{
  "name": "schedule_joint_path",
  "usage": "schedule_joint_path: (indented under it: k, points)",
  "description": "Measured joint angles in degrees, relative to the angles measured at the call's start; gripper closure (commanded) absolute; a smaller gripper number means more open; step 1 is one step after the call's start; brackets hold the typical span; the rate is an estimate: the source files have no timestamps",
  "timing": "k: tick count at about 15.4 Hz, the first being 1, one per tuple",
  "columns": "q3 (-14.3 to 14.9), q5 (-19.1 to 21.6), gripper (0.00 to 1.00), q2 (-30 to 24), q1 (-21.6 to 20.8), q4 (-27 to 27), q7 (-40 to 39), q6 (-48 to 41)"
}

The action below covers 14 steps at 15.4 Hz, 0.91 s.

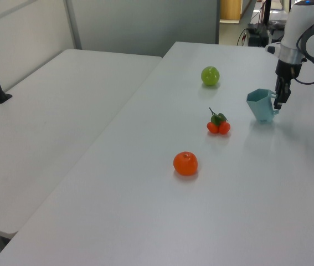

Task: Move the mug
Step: 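Carry the mug toward the cherry tomatoes and lower it onto the table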

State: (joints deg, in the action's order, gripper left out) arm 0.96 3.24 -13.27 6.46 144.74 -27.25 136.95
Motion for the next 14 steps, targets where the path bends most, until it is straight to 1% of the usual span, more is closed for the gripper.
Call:
schedule_joint_path:
  k: [4, 8, 9, 10, 12, 14]
  points:
    - [0.03, 0.0, 0.93, 0.06, 0.09, -0.01, -0.79, -0.17]
    - [0.05, 0.01, 0.88, 0.09, 0.16, -0.11, -0.8, -0.58]
    - [0.05, 0.01, 0.85, 0.09, 0.18, -0.27, -0.8, -1.14]
    - [0.06, 0.01, 0.8, 0.09, 0.2, -0.42, -0.81, -1.58]
    - [0.06, 0.02, 0.73, 0.1, 0.21, -0.55, -0.81, -1.96]
    - [0.07, 0.03, 0.62, 0.12, 0.22, -0.54, -0.82, -2.17]
